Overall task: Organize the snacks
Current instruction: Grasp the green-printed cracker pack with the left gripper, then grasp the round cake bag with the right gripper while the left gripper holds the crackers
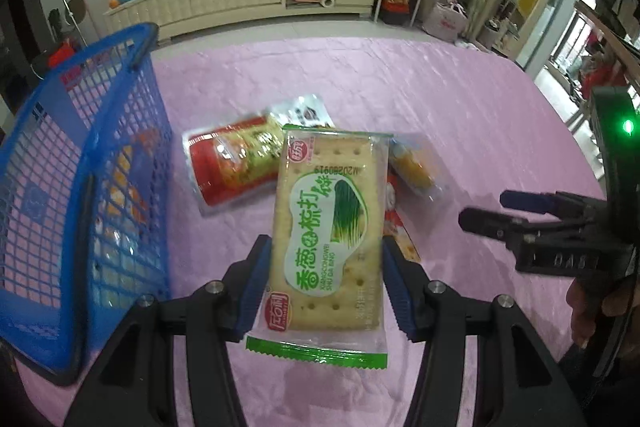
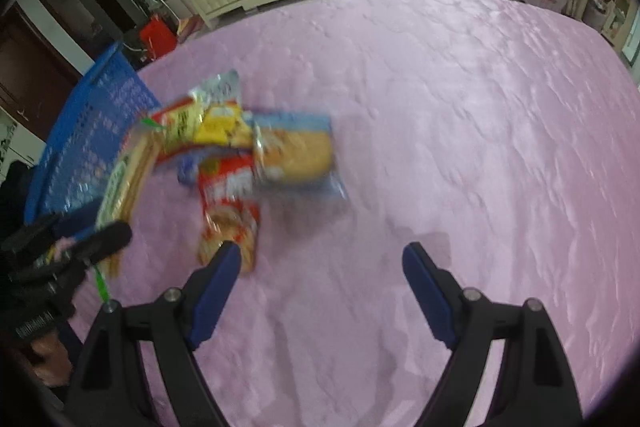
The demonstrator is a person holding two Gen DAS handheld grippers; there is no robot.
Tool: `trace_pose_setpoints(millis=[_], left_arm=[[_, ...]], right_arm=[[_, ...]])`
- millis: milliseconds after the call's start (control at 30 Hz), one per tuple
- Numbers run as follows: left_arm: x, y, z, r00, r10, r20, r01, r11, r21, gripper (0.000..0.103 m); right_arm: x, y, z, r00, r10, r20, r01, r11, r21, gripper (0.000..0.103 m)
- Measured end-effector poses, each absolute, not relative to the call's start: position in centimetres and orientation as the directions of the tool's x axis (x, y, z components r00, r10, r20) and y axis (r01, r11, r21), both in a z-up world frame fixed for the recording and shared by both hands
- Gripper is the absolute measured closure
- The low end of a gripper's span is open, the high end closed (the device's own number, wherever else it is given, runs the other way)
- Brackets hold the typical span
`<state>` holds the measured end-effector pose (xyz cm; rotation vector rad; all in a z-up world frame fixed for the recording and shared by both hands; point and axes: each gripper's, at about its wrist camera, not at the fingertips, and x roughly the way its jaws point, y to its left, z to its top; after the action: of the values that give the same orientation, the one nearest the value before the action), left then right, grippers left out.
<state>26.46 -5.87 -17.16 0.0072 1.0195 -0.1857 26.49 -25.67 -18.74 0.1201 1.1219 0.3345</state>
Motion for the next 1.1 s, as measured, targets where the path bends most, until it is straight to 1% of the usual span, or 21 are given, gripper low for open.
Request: trace_pose_setpoints(millis=[167,300,400,467,567,700,733,767,800,867,900,967,1100], left_arm=[[28.5,-6.1,-16.8,0.524,-0.162,-0.836,0.119,0.986,-0.117,0.051],[29.4,-6.8,-16.7,0.524,-0.152,-0.838,0.125,0.987,-0.101,0.051],[30.0,-7.2,-17.4,0.488,-0.161,-0.858,0.123,0.986,-0.115,0.051],[30.5,-6.7,-17.5,0.471,-0.19,-0.861,0.116,0.981,-0.153,0.051],[30.4,-6.9,-17.2,0.481,-0.163,-0.862,0.115,0.986,-0.122,0.051],[30.3,-7.1,-17.4,0.476,-0.147,-0.867,0.111,0.988,-0.106,0.051],[30.1,-7.0,-17.4,0.478,-0.143,-0.867,0.112,0.988,-0.102,0.051],[30.0,-7.0,-17.3,0.478,-0.144,-0.866,0.114,0.988,-0.101,0.051],[29.5,-7.0,-17.0,0.477,-0.146,-0.867,0.113,0.988,-0.104,0.051],[29.2,-6.7,-16.6,0.467,-0.178,-0.866,0.115,0.984,-0.14,0.051],[29.0,-6.5,-16.2,0.473,-0.19,-0.86,0.12,0.981,-0.151,0.051],[28.4,-6.3,-15.2,0.494,-0.184,-0.85,0.124,0.982,-0.14,0.051],[27.1,-5.9,-13.3,0.518,-0.202,-0.831,0.133,0.979,-0.155,0.051]], right_arm=[[29.6,-23.7,-19.0,0.363,0.349,-0.864,-0.223,0.933,0.283,0.017],[31.8,-23.7,-20.4,0.341,0.333,-0.879,-0.196,0.94,0.28,0.017],[32.7,-23.5,-21.3,0.304,0.408,-0.861,-0.215,0.91,0.355,0.017],[33.0,-22.9,-21.8,0.293,0.423,-0.857,-0.24,0.901,0.363,0.017],[33.3,-22.4,-21.9,0.297,0.432,-0.852,-0.247,0.896,0.368,0.016],[33.5,-21.0,-21.8,0.312,0.395,-0.864,-0.315,0.901,0.298,0.017],[33.3,-20.7,-21.8,0.324,0.38,-0.866,-0.333,0.903,0.272,0.019],[33.0,-20.3,-21.8,0.34,0.358,-0.87,-0.352,0.906,0.235,0.034],[33.4,-20.1,-21.9,0.343,0.355,-0.869,-0.357,0.906,0.23,0.045],[33.4,-20.4,-21.8,0.312,0.408,-0.858,-0.33,0.893,0.305,0.046],[33.1,-20.7,-21.5,0.319,0.417,-0.851,-0.327,0.891,0.313,0.046],[32.2,-20.9,-20.6,0.357,0.394,-0.847,-0.333,0.901,0.278,0.046],[30.3,-21.5,-17.7,0.403,0.381,-0.832,-0.33,0.908,0.257,0.046]])
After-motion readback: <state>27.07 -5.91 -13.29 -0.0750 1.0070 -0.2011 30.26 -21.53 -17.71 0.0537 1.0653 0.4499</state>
